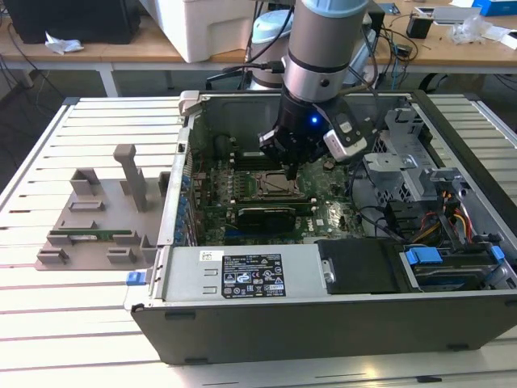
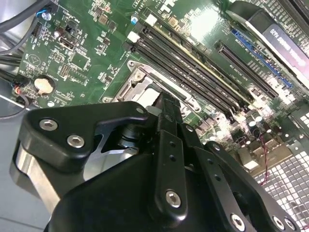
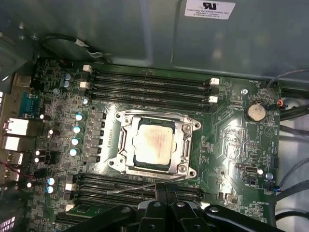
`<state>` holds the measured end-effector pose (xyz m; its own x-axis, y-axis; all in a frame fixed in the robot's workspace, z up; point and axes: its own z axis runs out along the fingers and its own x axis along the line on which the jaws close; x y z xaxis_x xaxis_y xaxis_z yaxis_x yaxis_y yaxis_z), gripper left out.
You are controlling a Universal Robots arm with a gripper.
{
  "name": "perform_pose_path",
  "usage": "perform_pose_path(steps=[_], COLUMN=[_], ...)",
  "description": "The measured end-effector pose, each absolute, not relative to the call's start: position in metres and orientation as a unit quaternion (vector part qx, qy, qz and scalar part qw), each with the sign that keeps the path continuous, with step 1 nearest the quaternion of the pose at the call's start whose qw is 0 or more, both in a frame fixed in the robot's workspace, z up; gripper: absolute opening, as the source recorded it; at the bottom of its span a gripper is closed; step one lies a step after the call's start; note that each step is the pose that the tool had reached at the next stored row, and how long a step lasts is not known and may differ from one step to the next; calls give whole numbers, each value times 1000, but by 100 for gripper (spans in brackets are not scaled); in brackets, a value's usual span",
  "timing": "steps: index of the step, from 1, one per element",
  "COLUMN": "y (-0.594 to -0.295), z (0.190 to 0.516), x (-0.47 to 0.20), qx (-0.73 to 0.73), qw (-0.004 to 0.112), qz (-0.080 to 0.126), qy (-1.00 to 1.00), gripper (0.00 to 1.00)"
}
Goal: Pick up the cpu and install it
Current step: 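Install the second cpu locking lever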
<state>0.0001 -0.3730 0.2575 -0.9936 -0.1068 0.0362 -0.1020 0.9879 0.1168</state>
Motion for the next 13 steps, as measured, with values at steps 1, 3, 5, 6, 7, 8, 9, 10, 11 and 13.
perform_pose_path(steps=[1,3,5,6,7,8,9,10,11,13], y=[-373,-373,-374,-374,-374,-374,-374,-374,-374,-374], z=[256,254,253,252,251,248,246,244,242,239], x=[0,0,0,0,0,0,0,-1,-1,-3], qx=[52,52,52,52,52,52,52,52,52,52], qw=[21,21,21,21,21,21,21,21,21,21], qz=[-58,-58,-57,-57,-57,-57,-57,-57,-57,-57], qy=[-997,-997,-997,-997,-997,-997,-997,-997,-997,-997], gripper=[11,11,11,11,11,11,11,11,11,11])
